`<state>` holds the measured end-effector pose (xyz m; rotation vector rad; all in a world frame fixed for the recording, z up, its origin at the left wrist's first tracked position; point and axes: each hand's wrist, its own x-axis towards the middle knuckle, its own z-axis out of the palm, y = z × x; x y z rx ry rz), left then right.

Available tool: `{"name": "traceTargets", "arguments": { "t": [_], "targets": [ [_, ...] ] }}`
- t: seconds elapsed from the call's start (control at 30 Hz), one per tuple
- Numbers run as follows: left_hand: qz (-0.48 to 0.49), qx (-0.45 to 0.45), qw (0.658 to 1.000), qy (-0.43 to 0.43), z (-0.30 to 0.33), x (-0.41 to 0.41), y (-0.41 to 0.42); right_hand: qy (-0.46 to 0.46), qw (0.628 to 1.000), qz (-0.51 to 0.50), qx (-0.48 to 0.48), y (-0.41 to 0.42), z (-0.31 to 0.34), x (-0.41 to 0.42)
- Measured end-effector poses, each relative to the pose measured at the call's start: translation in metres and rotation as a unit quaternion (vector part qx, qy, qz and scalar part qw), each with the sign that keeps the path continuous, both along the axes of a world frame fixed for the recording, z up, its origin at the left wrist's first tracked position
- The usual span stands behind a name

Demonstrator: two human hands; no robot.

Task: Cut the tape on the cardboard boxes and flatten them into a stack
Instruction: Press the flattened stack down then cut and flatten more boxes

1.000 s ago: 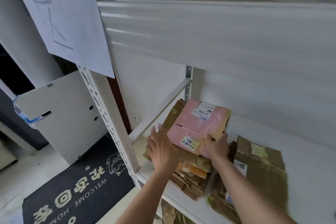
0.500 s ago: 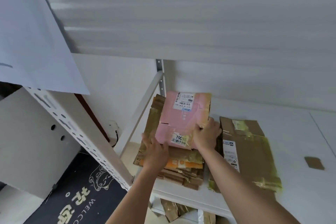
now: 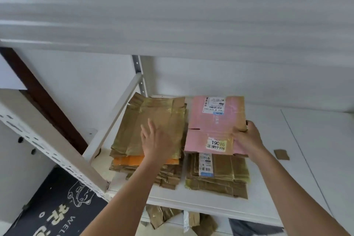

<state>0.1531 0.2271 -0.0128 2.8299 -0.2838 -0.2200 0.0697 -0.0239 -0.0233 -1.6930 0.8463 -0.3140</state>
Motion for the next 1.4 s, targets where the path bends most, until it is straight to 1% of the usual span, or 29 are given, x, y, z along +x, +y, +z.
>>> {"name": "traceTargets", "arguments": {
  "t": [0.07, 0.1, 0.13, 0.23, 0.33, 0.37, 0.43, 0.47, 0.5, 0.57, 0.63, 0.67, 0.73, 0.83, 0.9, 0.97, 1.03, 1.13, 1.17, 1.23, 1.33, 1.37, 1.4],
  "targets": [
    [-0.072, -0.062, 0.995, 0.001, -0.003, -0.008, -0.026, 0.029, 0.999, 0.025, 0.019, -0.01, -0.015, -0.018],
    [-0.106, -0.078, 0.991, 0.009, -0.006, -0.013, -0.038, 0.044, 0.998, 0.035, 0.014, -0.011, -0.022, -0.024],
    [-0.13, -0.071, 0.989, 0.025, -0.01, -0.019, -0.049, 0.058, 0.997, 0.046, 0.0, -0.012, -0.029, -0.028],
    [-0.157, 0.036, 0.983, 0.091, -0.026, -0.03, -0.068, 0.089, 0.99, 0.075, -0.079, -0.007, -0.046, -0.035],
    [-0.17, 0.09, 0.975, 0.112, -0.037, -0.034, -0.071, 0.104, 0.975, 0.083, -0.176, 0.003, -0.06, -0.041],
    [-0.173, 0.102, 0.974, 0.105, -0.039, -0.034, -0.07, 0.12, 0.962, 0.087, -0.231, 0.008, -0.06, -0.043],
    [-0.165, 0.115, 0.977, 0.07, -0.042, -0.034, -0.068, 0.146, 0.909, 0.134, -0.367, 0.014, -0.058, -0.046],
    [-0.154, 0.109, 0.981, 0.045, -0.042, -0.033, -0.067, 0.148, 0.884, 0.172, -0.409, 0.016, -0.057, -0.045],
    [-0.14, 0.09, 0.986, 0.02, -0.041, -0.031, -0.066, 0.149, 0.867, 0.205, -0.43, 0.017, -0.055, -0.044],
    [-0.104, 0.034, 0.994, -0.015, -0.038, -0.029, -0.063, 0.181, 0.85, 0.255, -0.424, 0.017, -0.061, -0.041],
    [-0.065, 0.012, 0.997, -0.026, -0.037, -0.024, -0.058, 0.224, 0.843, 0.294, -0.391, 0.016, -0.068, -0.038],
    [-0.046, 0.019, 0.999, -0.019, -0.039, -0.021, -0.054, 0.246, 0.835, 0.316, -0.377, 0.016, -0.071, -0.036],
    [-0.025, 0.05, 0.998, 0.02, -0.048, -0.012, -0.043, 0.289, 0.813, 0.362, -0.352, 0.015, -0.074, -0.032],
    [-0.041, 0.083, 0.992, 0.084, -0.061, -0.001, -0.031, 0.339, 0.776, 0.427, -0.318, 0.01, -0.07, -0.025],
    [-0.046, 0.075, 0.991, 0.098, -0.064, -0.001, -0.028, 0.363, 0.746, 0.462, -0.312, 0.009, -0.066, -0.025],
    [-0.045, 0.063, 0.992, 0.099, -0.064, -0.003, -0.029, 0.379, 0.728, 0.472, -0.322, 0.011, -0.066, -0.026],
    [-0.042, 0.048, 0.993, 0.098, -0.062, -0.002, -0.027, 0.378, 0.734, 0.463, -0.324, 0.015, -0.068, -0.025],
    [-0.047, 0.039, 0.993, 0.102, -0.061, 0.003, -0.023, 0.356, 0.764, 0.437, -0.313, 0.016, -0.066, -0.014],
    [-0.051, 0.041, 0.993, 0.102, -0.06, 0.004, -0.021, 0.353, 0.769, 0.431, -0.315, 0.016, -0.064, -0.01],
    [-0.062, 0.056, 0.992, 0.09, -0.058, 0.006, -0.018, 0.357, 0.763, 0.429, -0.325, 0.018, -0.06, -0.004],
    [-0.067, 0.056, 0.996, 0.03, -0.053, 0.015, -0.015, 0.384, 0.739, 0.445, -0.328, 0.018, -0.052, 0.001],
    [-0.059, 0.047, 0.997, 0.019, -0.053, 0.019, -0.014, 0.391, 0.74, 0.45, -0.312, 0.016, -0.048, 0.003],
    [-0.051, 0.045, 0.998, 0.02, -0.055, 0.022, -0.011, 0.391, 0.753, 0.446, -0.284, 0.014, -0.046, 0.006]
  ]
}}
